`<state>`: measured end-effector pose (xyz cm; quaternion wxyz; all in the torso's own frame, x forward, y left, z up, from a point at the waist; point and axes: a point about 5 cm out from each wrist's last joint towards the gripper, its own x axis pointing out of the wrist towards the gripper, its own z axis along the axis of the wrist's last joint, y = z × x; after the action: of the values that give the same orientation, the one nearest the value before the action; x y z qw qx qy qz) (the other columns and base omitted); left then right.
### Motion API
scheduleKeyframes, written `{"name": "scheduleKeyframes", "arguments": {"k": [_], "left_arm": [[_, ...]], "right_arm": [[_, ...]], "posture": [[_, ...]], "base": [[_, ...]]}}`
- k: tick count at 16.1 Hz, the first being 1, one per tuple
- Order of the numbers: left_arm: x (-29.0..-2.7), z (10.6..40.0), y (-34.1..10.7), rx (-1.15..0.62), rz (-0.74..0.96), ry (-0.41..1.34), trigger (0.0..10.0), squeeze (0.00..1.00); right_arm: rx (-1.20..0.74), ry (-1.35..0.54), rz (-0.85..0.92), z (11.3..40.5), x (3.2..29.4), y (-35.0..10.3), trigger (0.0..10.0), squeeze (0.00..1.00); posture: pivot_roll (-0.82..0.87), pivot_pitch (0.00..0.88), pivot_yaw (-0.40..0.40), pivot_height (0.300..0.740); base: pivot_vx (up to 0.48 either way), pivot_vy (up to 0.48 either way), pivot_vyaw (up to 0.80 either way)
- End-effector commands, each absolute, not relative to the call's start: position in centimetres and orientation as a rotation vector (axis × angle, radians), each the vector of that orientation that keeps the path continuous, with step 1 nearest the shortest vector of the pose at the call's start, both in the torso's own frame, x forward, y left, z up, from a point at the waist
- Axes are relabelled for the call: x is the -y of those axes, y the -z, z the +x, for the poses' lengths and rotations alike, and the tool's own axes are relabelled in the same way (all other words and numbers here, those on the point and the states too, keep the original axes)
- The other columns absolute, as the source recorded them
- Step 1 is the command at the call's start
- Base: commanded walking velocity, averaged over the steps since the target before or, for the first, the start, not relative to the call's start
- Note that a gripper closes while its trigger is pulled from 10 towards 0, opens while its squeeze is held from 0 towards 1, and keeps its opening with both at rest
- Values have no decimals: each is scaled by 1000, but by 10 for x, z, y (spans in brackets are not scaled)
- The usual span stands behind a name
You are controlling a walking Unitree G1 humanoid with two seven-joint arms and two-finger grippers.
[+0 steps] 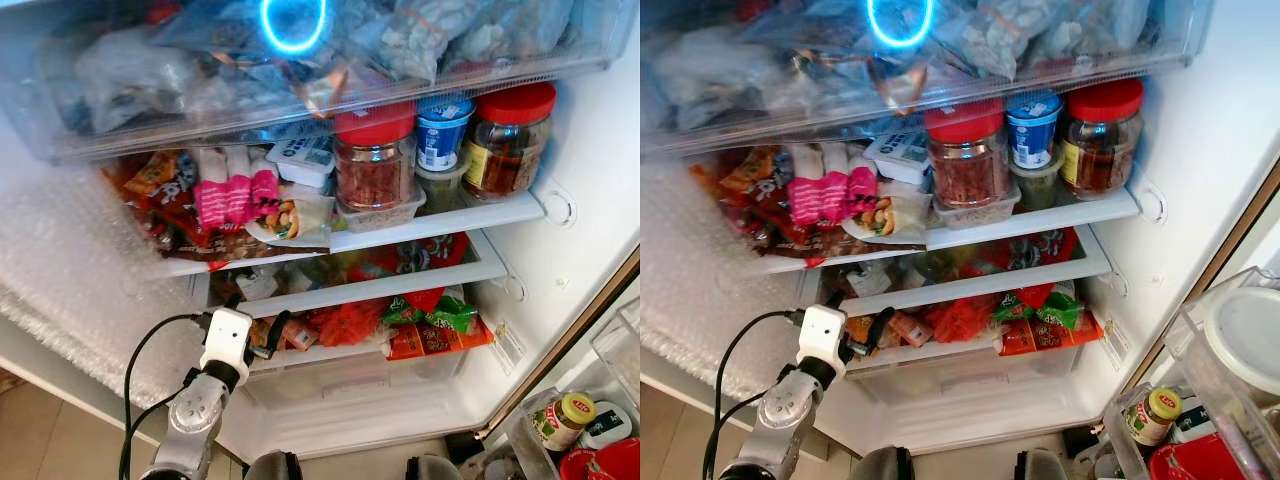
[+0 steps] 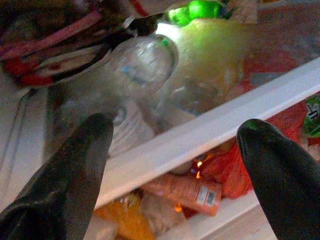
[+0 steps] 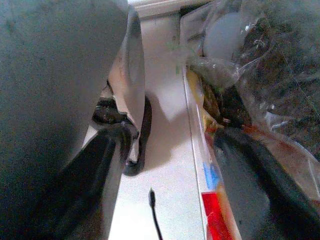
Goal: Restocking fridge
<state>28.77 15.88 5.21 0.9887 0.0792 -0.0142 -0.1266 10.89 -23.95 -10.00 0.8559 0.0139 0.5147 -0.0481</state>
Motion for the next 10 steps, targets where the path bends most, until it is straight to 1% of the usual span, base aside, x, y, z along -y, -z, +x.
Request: {"name": "scheduleKeyframes", "arguments": {"k": [1,6,10], "left_arm": [[-168,284,-47,0,150,210,10000,0],[-163,274,-39,-38,128,202,10000,0],[-172,271,-32,-73,115,144,10000,0]], "right_arm": [[-1093,102,35,106,237,102,10000,0],[-1095,100,19,106,241,101,10000,0],[-1097,94,16,106,243,100,10000,0]], "posture": [[-134,0,89,629],[-130,0,65,629],[-120,0,53,629]], "base": [[-311,0,0],[-318,0,0],[-318,0,0]]}}
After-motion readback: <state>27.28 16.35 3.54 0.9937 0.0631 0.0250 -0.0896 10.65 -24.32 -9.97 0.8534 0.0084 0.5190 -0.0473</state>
